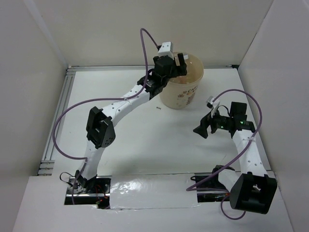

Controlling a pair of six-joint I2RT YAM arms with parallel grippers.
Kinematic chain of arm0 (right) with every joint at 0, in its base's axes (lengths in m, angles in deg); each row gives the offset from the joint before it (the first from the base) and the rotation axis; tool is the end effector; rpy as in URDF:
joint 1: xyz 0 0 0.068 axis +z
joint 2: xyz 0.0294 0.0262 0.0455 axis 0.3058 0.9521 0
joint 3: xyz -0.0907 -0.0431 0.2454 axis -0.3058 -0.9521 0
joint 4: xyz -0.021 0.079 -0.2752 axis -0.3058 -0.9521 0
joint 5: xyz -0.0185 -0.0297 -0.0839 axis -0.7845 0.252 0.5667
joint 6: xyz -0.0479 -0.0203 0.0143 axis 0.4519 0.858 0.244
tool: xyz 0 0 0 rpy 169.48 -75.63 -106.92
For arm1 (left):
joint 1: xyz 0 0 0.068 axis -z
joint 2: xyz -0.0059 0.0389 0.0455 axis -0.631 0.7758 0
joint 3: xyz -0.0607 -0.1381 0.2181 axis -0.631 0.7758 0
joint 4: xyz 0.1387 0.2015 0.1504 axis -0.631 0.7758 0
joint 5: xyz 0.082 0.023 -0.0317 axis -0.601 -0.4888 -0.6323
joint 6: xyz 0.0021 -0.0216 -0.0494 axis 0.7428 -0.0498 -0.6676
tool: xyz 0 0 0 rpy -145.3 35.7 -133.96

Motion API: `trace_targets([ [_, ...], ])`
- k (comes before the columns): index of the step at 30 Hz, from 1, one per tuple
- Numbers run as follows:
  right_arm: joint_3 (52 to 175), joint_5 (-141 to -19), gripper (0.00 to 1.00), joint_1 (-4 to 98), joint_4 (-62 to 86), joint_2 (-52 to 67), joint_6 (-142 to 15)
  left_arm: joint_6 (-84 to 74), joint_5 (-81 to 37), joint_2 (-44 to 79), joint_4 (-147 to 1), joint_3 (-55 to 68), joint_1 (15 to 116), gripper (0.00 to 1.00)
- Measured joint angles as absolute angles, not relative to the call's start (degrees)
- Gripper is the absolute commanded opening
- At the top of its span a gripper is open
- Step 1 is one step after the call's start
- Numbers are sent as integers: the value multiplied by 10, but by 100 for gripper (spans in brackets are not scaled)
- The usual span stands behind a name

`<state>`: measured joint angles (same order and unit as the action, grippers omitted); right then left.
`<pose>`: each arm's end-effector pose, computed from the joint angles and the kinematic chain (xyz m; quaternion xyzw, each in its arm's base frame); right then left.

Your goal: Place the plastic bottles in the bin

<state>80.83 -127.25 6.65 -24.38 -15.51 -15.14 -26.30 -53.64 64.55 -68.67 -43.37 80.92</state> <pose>0.2212 -0.0141 0.2417 -0.3641 0.7734 0.2608 0.4487 0.4111 -0.3488 0.3777 -0.0816 0.7209 -0.2916 0.6234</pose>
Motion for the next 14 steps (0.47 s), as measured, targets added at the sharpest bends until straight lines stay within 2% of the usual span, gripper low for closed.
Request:
trace_targets([
  [4,809,-1220,100,66,-206,-156,-230,-249,-529,635,-680,-410,809,100],
  [7,809,-1156,100,66,-168,-156,-301,-230,-510,583,-677,-358,808,100],
  [10,809,-1070,100,64,-132,-156,-363,-199,-471,460,-689,-234,808,100],
  [14,809,-992,100,60,-95,-156,-410,-172,-437,246,-741,-10,808,100],
])
